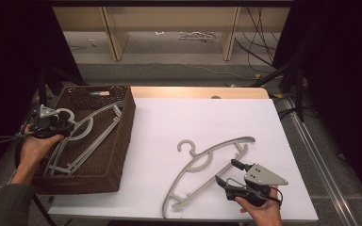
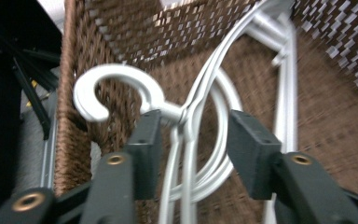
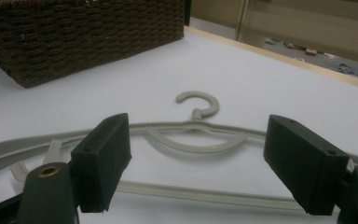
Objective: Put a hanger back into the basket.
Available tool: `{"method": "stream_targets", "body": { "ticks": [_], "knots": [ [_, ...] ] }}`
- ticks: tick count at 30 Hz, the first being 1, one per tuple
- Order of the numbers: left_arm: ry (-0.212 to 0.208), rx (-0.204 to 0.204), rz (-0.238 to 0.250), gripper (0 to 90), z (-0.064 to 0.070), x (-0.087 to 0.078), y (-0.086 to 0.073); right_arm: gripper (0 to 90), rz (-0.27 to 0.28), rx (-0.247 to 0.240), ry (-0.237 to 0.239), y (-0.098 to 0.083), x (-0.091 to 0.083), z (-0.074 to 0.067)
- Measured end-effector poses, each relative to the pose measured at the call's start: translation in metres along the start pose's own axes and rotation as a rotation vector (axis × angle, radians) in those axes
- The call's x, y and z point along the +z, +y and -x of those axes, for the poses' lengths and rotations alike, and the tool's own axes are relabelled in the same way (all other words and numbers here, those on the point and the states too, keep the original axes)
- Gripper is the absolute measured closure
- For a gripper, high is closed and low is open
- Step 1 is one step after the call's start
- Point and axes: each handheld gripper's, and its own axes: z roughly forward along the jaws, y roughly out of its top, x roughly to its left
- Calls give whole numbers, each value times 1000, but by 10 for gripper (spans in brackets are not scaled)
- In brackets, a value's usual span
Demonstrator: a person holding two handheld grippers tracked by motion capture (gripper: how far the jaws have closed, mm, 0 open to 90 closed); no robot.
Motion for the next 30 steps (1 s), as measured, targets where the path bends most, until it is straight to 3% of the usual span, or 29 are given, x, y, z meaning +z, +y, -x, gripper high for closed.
{"method": "stream_targets", "body": {
  "ticks": [4, 6, 14, 17, 23, 26, 30],
  "knots": [
    [-38, -56, 94, 425, 16, -20, 10, 239, 20, -2, -2, 0, 2, -1],
    [-42, -68, 118, 394, 26, -28, 15, 239, 20, -1, -4, 0, 1, 0],
    [-139, -62, 227, 350, 75, -46, 23, 239, 23, -10, 1, 0, 1, 0],
    [-147, -39, 242, 330, 90, -47, 24, 239, 24, -6, 1, 0, 1, 0],
    [-228, -33, 298, 285, 121, -51, 19, 239, 26, -9, 0, 0, 1, 0],
    [-251, 3, 307, 257, 133, -51, 20, 238, 18, -4, 3, 0, 1, -1],
    [-294, -24, 331, 254, 144, -53, 18, 238, 38, -2, 10, 0, 2, -1]
  ]
}}
